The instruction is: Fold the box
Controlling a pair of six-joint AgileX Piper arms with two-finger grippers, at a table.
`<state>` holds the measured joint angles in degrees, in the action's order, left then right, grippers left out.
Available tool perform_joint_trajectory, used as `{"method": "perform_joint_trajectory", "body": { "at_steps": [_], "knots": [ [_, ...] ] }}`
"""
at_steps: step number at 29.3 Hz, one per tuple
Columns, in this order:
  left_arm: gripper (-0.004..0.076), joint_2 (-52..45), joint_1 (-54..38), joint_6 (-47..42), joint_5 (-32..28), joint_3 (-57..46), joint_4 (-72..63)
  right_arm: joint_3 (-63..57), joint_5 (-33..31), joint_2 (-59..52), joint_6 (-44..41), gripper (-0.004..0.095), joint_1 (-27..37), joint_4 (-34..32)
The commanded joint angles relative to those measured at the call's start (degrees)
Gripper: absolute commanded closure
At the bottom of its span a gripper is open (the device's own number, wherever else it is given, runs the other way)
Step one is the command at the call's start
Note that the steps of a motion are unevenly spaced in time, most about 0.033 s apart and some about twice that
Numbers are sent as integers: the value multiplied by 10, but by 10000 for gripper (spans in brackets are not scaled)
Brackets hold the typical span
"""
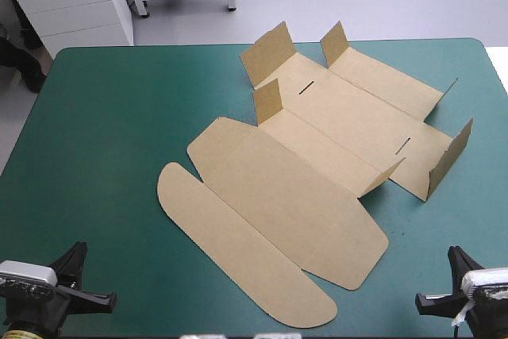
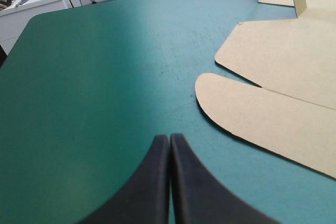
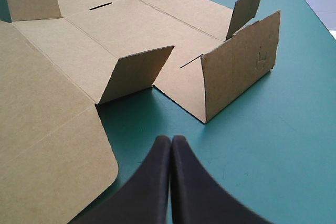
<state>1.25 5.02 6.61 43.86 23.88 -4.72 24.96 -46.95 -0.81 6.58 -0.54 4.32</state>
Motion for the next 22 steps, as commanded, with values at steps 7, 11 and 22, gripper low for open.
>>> {"method": "perform_joint_trajectory", "body": {
  "at_steps": [7, 11, 22],
  "knots": [
    [734, 9, 5, -1, -43, 11, -7, 11, 60, -13, 7, 927, 3, 3],
    [734, 9, 5, 1, -43, 11, -9, 11, 60, -13, 7, 915, 3, 3],
    [734, 9, 5, 0, -43, 11, -9, 11, 60, -13, 7, 335, 3, 3]
  ]
}}
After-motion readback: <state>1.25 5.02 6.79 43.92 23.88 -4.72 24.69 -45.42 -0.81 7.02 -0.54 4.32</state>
